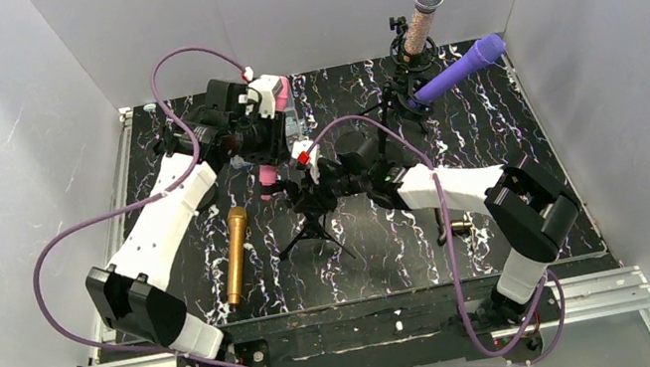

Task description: Remove the microphone from the stand

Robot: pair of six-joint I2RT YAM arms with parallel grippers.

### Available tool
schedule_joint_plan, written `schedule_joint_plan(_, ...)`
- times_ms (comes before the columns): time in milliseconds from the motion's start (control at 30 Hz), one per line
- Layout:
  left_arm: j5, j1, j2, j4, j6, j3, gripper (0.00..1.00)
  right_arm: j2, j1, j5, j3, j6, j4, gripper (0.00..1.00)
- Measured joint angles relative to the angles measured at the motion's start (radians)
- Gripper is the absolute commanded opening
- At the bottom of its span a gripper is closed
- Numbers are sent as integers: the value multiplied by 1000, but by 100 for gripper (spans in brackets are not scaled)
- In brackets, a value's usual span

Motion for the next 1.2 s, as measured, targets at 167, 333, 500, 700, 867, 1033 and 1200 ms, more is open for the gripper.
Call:
schedule_joint_plan(167,-85,-19,18,-12,2,22,0,0,6,27,0,0,2,1)
schedule_joint_plan(333,-188,-56,20,-24,-2,34,0,0,12,44,0,0,4,1)
schedule_joint_plan(500,-239,-73,24,-29,-17,41,0,-1,13,47,0,-3,4,1)
schedule_joint_plan(700,-232,-72,31,-39,-30,53,0,-2,13,41,0,-14,3,1)
schedule_joint_plan(867,-130,-60,30,-33,-16,53,0,-6,9,23,-4,-35,-5,1)
schedule_joint_plan(1033,5,-45,30,-13,16,53,0,-15,3,-7,-14,-71,-7,1)
schedule_joint_plan(1200,42,-36,31,-2,34,53,0,-17,3,-19,-14,-86,-8,1)
